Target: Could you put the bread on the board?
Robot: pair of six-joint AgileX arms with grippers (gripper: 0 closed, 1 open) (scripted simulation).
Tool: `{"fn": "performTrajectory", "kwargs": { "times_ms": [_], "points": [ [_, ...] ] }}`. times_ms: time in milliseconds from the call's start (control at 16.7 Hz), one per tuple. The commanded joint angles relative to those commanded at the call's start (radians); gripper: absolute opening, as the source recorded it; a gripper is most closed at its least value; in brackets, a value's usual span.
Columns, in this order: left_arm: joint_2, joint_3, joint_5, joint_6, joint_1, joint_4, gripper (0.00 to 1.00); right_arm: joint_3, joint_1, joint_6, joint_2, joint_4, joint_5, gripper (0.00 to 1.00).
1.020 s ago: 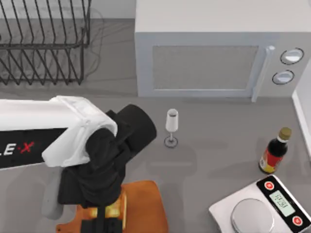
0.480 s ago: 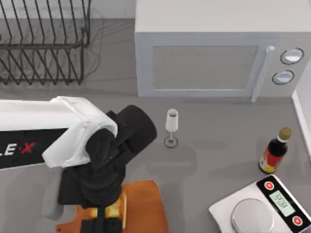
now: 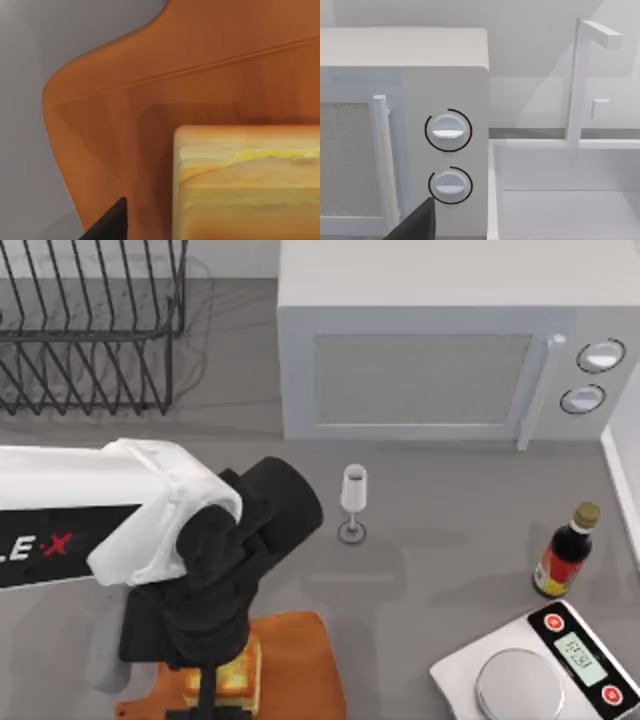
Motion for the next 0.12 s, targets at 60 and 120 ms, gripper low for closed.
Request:
{"fn": "performTrajectory", "kwargs": {
  "times_ms": [60,120],
  "points": [
    [0.0,0.0,0.0,0.0,0.0,0.0,1.0,0.0,0.0,0.0,0.0,0.0,0.0,1.0],
    [0.0,0.0,0.0,0.0,0.0,0.0,1.0,0.0,0.0,0.0,0.0,0.0,0.0,1.0]
  ]
}}
